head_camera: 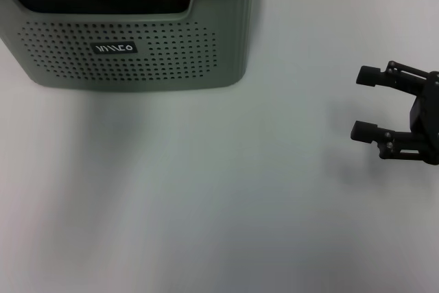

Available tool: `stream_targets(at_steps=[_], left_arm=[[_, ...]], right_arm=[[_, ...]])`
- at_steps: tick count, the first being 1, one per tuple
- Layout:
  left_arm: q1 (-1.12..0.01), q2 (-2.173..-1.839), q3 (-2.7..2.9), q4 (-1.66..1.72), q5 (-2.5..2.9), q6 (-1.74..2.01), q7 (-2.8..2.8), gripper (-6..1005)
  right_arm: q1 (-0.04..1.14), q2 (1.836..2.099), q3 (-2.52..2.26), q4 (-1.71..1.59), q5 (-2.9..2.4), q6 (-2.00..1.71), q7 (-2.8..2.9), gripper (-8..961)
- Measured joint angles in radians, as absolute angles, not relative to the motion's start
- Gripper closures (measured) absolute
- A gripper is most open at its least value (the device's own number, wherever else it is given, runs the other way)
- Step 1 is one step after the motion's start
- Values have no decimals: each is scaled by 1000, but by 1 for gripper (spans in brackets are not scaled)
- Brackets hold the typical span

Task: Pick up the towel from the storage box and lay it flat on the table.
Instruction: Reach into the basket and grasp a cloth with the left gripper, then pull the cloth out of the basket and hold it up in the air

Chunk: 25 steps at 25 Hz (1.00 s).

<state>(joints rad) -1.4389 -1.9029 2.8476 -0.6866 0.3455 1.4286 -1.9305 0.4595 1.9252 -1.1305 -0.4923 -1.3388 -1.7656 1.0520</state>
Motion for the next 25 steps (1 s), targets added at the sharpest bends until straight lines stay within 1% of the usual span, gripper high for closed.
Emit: stream_targets(at_steps=[5, 11, 17, 22, 25], left_arm=[[-1442, -1894, 2847, -686, 338, 1436, -1942, 187], [-1443, -1893, 2847, -686, 335, 1440, -1945, 193], [-1445, -1892, 2847, -686, 335, 1443, -1945, 370], [-1446, -1891, 2847, -686, 333, 1444, -1945, 605], [-1447, -1889, 2847, -688, 324, 1445, -1945, 728]], right_arm=[[459, 1925, -1131, -492, -1337, -1766, 1047, 98], [457, 1925, -1130, -492, -1334, -1766, 1044, 98], [457, 1925, -1128, -492, -1333, -1766, 1043, 98], [457, 1925, -1127, -492, -1333, -1766, 1042, 98], [456, 1925, -1127, -492, -1333, -1766, 1041, 98]])
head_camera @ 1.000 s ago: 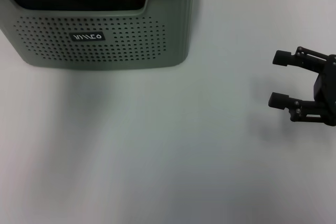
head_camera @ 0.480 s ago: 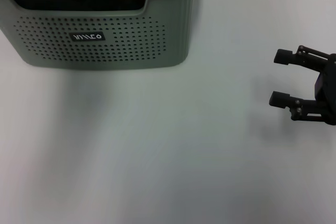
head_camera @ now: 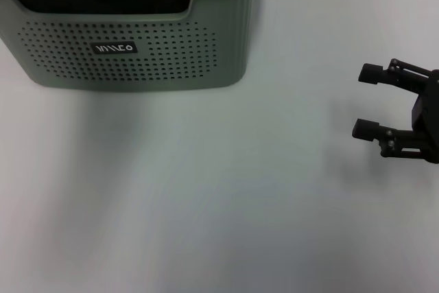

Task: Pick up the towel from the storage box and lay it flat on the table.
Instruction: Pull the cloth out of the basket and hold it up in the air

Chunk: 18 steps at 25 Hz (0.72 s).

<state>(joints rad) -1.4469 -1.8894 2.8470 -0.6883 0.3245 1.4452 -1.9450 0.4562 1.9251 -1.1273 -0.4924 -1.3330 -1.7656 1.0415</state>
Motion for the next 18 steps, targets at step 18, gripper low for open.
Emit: stream_targets(at_steps=[18], left_arm=[[-1450, -1871, 2847, -783, 188, 1632, -1883, 966]], right_arm=[[452, 1926, -1102, -493, -1333, -1768, 1029, 97]])
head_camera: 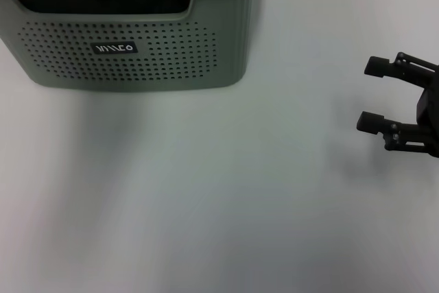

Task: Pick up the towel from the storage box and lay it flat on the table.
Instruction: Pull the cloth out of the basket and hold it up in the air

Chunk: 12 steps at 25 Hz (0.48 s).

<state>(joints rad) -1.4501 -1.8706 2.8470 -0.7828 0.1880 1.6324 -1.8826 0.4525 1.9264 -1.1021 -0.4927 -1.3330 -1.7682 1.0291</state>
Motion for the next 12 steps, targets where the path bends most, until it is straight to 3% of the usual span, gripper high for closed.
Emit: stream_targets(at_steps=[12], left_arm=[[-1449, -1879, 2849, -921, -9, 1998, -1711, 979]], right_arm=[[463, 1923, -1094, -500, -1332, -1773, 1029, 98]])
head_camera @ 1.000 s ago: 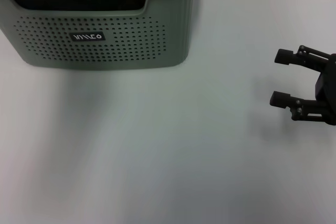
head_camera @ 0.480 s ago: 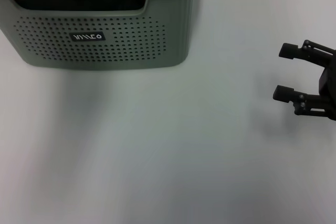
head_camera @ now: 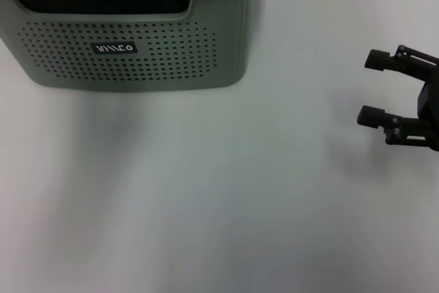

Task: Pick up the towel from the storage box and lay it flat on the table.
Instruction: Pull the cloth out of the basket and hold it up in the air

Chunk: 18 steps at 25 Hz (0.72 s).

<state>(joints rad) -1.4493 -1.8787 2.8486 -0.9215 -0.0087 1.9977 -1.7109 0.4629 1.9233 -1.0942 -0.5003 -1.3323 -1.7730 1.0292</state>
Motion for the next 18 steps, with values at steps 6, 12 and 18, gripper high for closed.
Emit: stream_targets(at_steps=[6, 12, 18], left_arm=[[-1486, -1879, 2849, -887, 1, 2044, -1612, 979], [-1490, -1805, 2848, -618, -26, 2050, -1553, 979], [-1410, -1599, 2847, -166, -191, 2049, -1531, 978]], right_arm=[[434, 1914, -1027, -499, -1339, -1829, 1029, 97], [414, 1903, -997, -496, -1338, -1848, 1028, 97], [421, 1904, -996, -499, -1332, -1861, 1028, 97]])
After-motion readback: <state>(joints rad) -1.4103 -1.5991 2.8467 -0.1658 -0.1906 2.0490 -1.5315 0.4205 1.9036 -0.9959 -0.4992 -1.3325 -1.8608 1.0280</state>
